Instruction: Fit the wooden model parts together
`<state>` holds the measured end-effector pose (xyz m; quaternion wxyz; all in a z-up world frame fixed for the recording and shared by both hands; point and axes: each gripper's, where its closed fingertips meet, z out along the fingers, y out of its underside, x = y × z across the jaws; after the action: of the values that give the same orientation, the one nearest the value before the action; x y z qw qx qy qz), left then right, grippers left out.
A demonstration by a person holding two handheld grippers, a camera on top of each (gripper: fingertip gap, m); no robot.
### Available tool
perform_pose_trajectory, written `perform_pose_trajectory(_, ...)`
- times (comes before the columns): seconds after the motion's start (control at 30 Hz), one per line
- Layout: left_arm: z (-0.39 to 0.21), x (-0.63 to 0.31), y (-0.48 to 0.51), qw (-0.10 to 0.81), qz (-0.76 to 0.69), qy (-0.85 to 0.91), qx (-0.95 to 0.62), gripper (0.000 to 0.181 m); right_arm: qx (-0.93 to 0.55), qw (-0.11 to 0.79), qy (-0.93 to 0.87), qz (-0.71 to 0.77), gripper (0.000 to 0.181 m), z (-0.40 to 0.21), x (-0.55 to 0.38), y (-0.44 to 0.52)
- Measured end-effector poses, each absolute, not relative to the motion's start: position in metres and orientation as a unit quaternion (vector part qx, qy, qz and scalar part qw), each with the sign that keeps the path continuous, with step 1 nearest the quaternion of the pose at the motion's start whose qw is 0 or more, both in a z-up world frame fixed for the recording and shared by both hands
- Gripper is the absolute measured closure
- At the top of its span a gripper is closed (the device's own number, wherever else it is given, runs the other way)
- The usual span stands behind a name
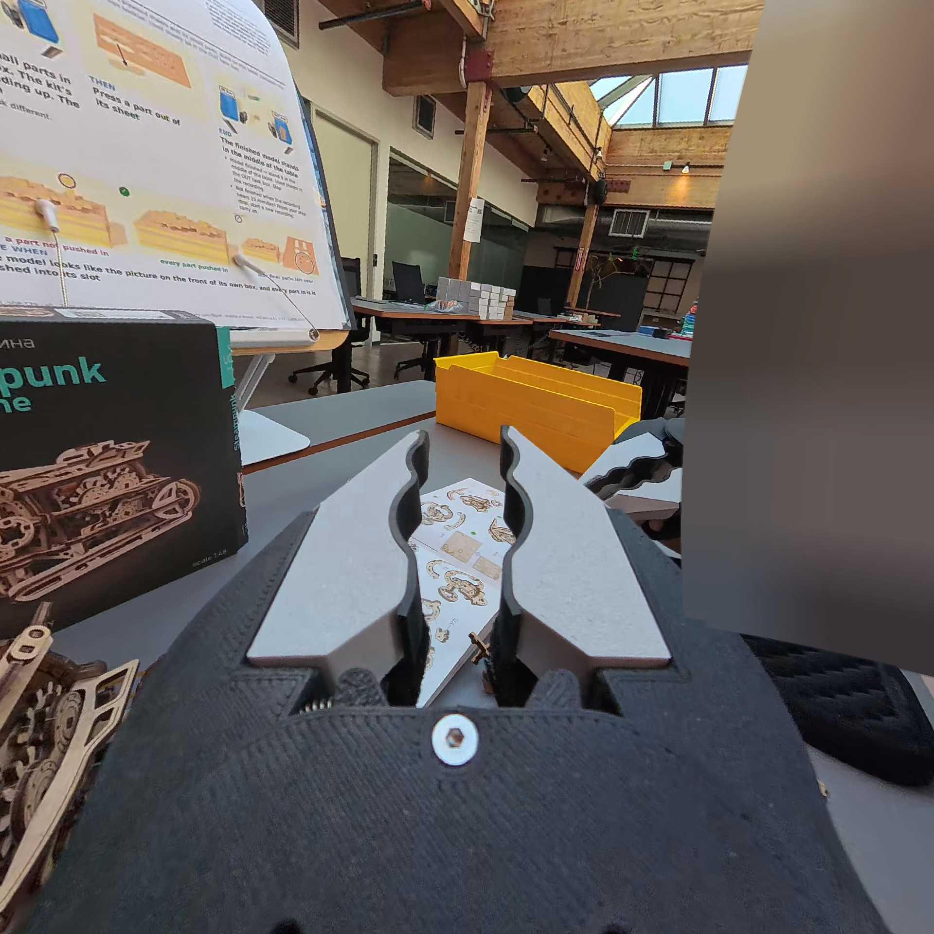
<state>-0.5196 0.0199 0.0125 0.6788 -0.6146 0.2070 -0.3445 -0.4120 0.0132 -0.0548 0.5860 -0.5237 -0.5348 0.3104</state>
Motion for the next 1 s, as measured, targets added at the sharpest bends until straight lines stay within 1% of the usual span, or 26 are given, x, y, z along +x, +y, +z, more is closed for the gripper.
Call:
perform_pose_trajectory(0.17,0.012,-0.524,0.022,0.676,-0.354,0.197,-0.616,0.156,-0.524,0.587,-0.551,0.278,0.173,-0.059,-0.414,0.014)
perform_pose_trajectory(0.33,0.013,-0.527,0.024,0.666,-0.367,0.179,-0.624,0.159,-0.565,0.575,-0.532,0.259,0.173,-0.068,-0.409,0.029)
perform_pose_trajectory(0.47,0.0,-0.521,0.029,0.631,-0.394,0.151,-0.651,0.162,-0.584,0.575,-0.517,0.248,0.173,-0.066,-0.408,0.034)
perform_pose_trajectory(0.6,-0.012,-0.508,0.029,0.577,-0.439,0.09,-0.683,0.166,-0.585,0.582,-0.513,0.238,0.173,-0.061,-0.411,0.029)
perform_pose_trajectory(0.77,-0.017,-0.473,0.013,0.548,-0.471,0.099,-0.684,0.161,-0.568,0.613,-0.504,0.217,0.173,-0.045,-0.42,0.023)
perform_pose_trajectory(0.9,-0.026,-0.451,0.002,0.51,-0.524,0.081,-0.678,0.153,-0.536,0.646,-0.503,0.206,0.173,-0.028,-0.429,0.006)
perform_pose_trajectory(1.0,-0.019,-0.445,-0.006,0.517,-0.569,0.073,-0.636,0.153,-0.515,0.652,-0.528,0.175,0.173,-0.031,-0.433,-0.001)
